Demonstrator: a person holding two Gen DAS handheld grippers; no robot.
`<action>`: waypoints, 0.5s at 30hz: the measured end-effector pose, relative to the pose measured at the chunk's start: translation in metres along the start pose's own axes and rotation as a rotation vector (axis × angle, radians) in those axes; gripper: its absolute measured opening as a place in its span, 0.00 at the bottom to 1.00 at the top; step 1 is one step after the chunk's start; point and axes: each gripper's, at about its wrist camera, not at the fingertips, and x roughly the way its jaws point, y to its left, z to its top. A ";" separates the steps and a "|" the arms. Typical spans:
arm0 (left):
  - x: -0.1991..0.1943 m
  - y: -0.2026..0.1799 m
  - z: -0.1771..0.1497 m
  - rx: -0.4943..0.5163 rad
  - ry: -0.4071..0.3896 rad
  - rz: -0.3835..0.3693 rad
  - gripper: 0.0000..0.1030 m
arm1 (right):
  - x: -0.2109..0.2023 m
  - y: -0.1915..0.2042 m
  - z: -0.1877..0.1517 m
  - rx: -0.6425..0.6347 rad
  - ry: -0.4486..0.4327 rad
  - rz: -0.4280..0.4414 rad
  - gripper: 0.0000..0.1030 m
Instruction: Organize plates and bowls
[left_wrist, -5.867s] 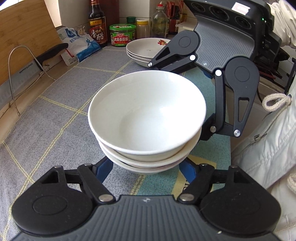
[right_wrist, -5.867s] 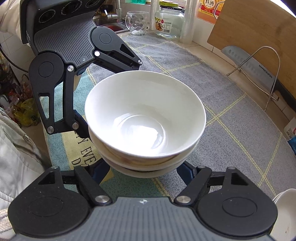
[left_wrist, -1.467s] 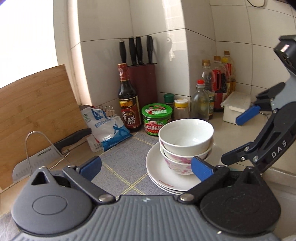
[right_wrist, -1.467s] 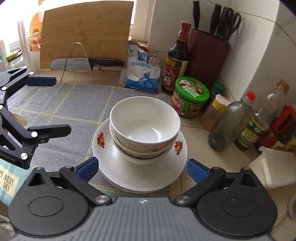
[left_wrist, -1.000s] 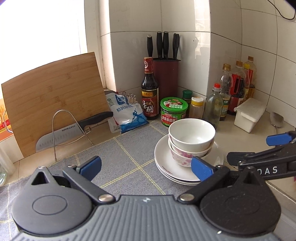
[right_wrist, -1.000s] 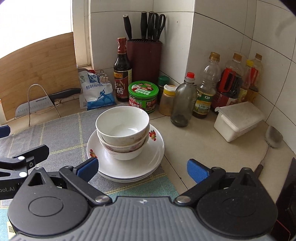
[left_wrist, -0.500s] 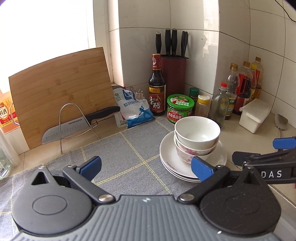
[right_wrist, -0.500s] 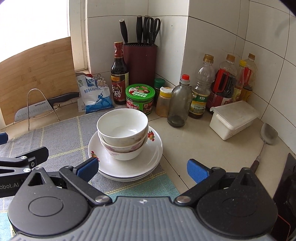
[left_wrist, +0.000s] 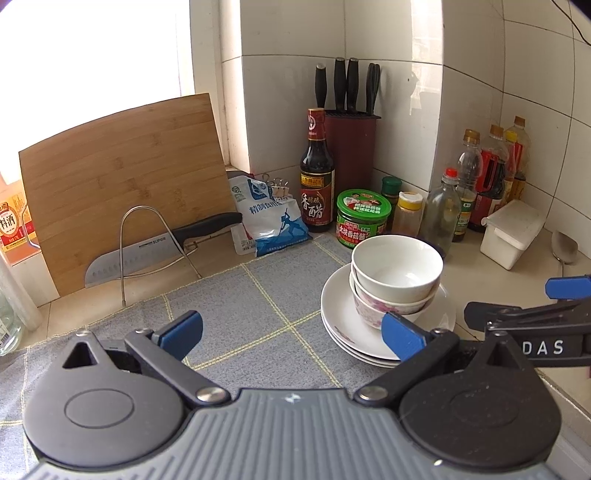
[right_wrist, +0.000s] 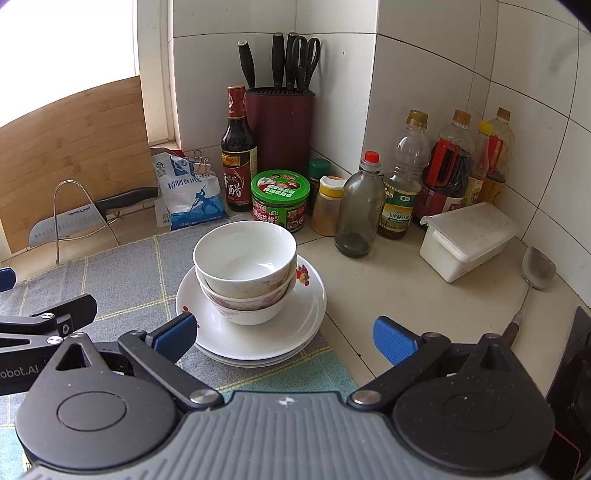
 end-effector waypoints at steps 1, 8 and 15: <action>0.000 0.000 0.000 0.001 0.000 0.000 0.99 | 0.000 0.000 0.000 0.000 0.001 0.000 1.00; -0.001 0.001 0.001 -0.001 -0.004 -0.002 1.00 | 0.000 -0.001 0.002 -0.005 -0.005 -0.005 1.00; -0.001 0.002 0.002 -0.006 -0.002 -0.004 0.99 | -0.001 0.000 0.002 -0.008 -0.009 -0.010 1.00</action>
